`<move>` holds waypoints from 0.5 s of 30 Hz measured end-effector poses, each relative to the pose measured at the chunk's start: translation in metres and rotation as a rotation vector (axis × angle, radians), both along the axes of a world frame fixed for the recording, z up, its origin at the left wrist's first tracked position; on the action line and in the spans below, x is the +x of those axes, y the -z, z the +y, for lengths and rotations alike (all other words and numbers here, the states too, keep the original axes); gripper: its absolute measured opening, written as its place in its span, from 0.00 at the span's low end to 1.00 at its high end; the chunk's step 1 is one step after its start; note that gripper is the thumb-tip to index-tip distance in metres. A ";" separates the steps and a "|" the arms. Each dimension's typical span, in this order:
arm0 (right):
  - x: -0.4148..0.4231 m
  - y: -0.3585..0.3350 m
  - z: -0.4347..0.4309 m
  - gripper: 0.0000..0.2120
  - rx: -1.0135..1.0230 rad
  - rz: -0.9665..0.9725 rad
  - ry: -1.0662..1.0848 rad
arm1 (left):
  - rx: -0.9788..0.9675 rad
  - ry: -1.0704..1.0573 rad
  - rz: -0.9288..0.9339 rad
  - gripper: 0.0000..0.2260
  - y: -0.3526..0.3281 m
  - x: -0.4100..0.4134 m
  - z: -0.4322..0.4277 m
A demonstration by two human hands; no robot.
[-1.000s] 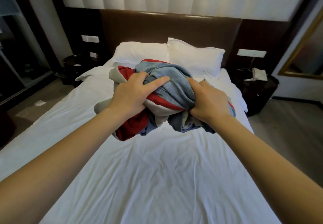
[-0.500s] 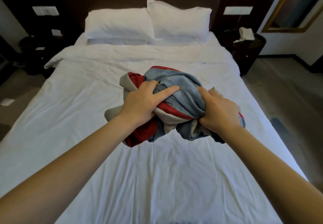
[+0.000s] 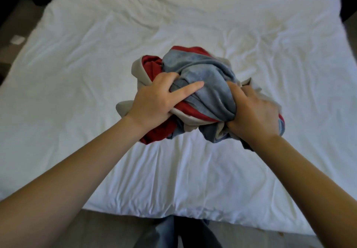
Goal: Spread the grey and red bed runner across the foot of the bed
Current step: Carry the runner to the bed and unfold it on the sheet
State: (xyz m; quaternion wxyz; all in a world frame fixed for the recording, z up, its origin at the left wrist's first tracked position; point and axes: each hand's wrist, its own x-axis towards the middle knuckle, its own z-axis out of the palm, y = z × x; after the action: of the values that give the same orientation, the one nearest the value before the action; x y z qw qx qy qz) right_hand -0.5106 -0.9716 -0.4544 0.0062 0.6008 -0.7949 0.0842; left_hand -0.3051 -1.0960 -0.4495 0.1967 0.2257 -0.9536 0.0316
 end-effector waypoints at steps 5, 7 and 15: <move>0.002 0.070 -0.001 0.32 0.022 -0.035 -0.005 | 0.059 -0.012 -0.038 0.21 0.068 0.001 0.001; 0.003 0.094 0.000 0.32 0.047 -0.054 -0.010 | 0.088 -0.012 -0.060 0.22 0.092 0.002 0.002; 0.005 0.174 0.001 0.31 0.158 -0.088 -0.007 | 0.161 -0.030 -0.124 0.23 0.180 0.004 0.003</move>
State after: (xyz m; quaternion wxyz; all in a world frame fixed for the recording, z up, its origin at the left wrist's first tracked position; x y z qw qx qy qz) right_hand -0.5055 -0.9710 -0.6283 -0.0762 0.5979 -0.7965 0.0477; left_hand -0.3013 -1.0925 -0.6294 0.1181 0.2527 -0.9599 -0.0282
